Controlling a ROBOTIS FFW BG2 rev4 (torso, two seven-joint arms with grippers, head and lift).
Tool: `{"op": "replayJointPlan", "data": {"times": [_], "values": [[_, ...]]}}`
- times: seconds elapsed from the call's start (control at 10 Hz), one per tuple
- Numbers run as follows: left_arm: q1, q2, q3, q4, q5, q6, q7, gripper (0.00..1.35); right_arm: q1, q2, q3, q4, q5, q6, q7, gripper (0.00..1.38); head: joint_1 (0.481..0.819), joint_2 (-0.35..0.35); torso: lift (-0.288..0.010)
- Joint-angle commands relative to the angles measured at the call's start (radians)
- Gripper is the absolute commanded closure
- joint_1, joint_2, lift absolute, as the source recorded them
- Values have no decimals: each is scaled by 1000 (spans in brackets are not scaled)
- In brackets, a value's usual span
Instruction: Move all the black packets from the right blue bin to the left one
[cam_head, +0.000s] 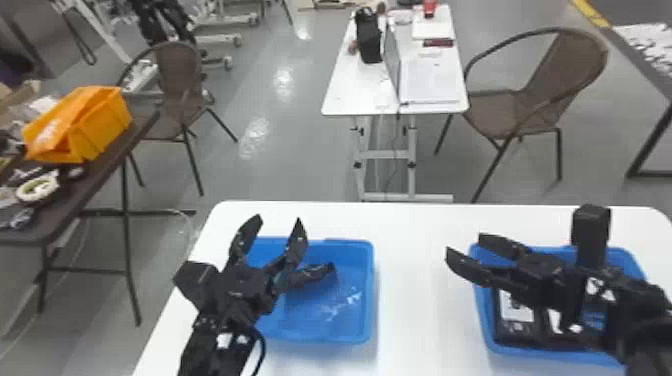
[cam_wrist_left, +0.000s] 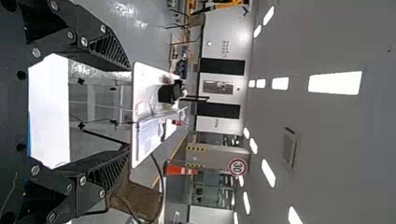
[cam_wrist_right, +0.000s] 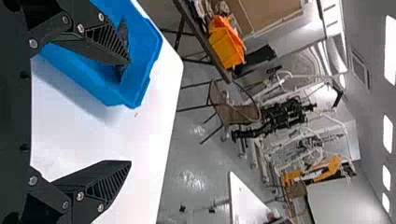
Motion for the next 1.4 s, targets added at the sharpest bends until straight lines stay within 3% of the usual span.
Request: {"op": "replayJointPlan", "data": {"times": [0.0,0.3,0.6,0.7,1.1,1.3], "values": [[22,-3,21,-35,27,-29,6,165,53,11,-70,-48,72,-19,-45,292,695,145,0],[32,-3,41,-50,30,-43,6,165,166,50,-220,-80,167,-71,-206,294,695,78,0],[32,-3,32,-50,33,-35,6,165,181,50,-281,4,175,-146,-277,294,695,-28,0],[32,-3,32,-50,36,-26,6,165,168,48,-300,52,178,-174,-279,294,695,-50,0],[33,-3,30,-50,41,-18,6,167,59,1,-303,303,134,-312,-254,288,695,-88,0],[35,-3,30,-50,44,-20,6,167,-26,-19,-303,477,115,-412,-193,294,695,-93,0]]}}
